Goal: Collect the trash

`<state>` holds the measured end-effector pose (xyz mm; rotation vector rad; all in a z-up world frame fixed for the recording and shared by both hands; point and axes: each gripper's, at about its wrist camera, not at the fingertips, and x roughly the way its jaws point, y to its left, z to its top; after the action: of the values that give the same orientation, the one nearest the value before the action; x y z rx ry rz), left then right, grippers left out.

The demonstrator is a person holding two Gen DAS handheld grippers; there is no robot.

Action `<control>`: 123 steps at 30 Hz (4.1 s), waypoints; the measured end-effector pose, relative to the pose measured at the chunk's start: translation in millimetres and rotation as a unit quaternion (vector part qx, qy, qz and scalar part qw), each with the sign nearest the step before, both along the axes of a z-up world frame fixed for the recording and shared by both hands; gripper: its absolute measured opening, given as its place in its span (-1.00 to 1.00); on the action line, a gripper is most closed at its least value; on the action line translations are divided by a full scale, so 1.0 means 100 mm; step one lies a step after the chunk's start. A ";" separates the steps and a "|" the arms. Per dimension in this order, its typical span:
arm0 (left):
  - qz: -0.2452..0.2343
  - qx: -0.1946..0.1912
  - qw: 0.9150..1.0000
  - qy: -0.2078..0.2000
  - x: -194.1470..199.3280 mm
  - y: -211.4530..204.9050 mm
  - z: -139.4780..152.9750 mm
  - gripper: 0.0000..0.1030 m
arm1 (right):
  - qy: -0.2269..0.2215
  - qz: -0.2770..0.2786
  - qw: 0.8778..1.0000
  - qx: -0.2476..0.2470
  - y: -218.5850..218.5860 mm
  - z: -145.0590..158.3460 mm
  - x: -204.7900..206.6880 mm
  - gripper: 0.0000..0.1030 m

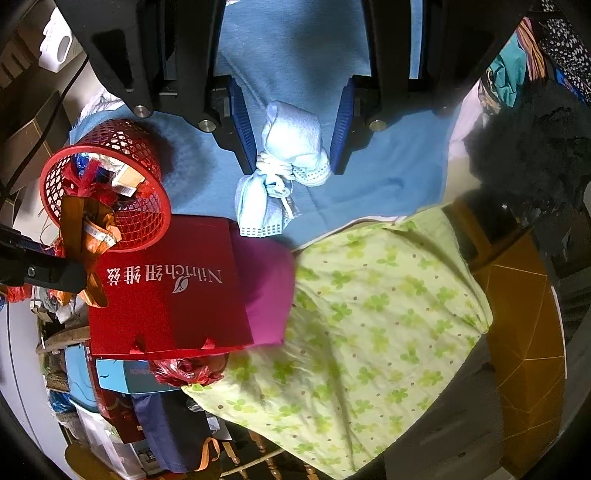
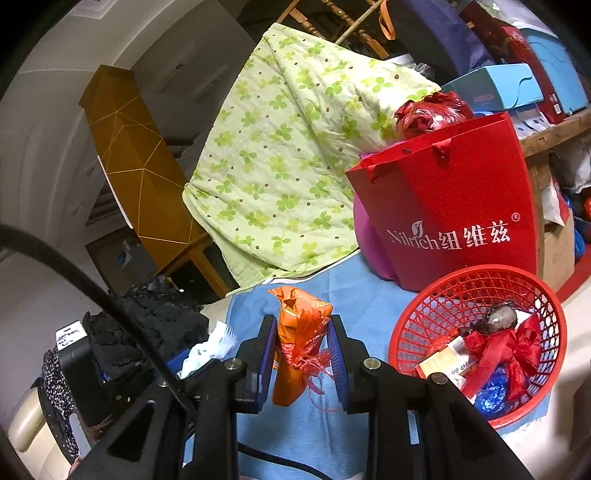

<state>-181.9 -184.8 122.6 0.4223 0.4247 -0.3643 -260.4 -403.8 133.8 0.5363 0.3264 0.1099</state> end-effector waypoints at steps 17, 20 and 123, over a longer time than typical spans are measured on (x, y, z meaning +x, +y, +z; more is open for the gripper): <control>-0.013 0.013 1.000 0.004 -0.03 -0.17 -0.05 -0.17 | -0.003 -0.019 1.000 0.014 -0.16 -0.04 -0.11 -0.43; -0.015 0.016 1.000 0.003 -0.04 -0.20 -0.06 -0.17 | -0.004 -0.023 1.000 0.014 -0.19 -0.04 -0.13 -0.43; -0.111 0.066 0.992 0.003 -0.32 -1.03 -0.18 -0.17 | -0.012 -0.124 0.990 0.061 -0.88 -0.21 -0.68 -0.43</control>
<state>-213.8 -287.4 104.8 0.5992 0.4099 -0.5559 -328.6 -491.7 112.4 0.6917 0.2281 -0.1048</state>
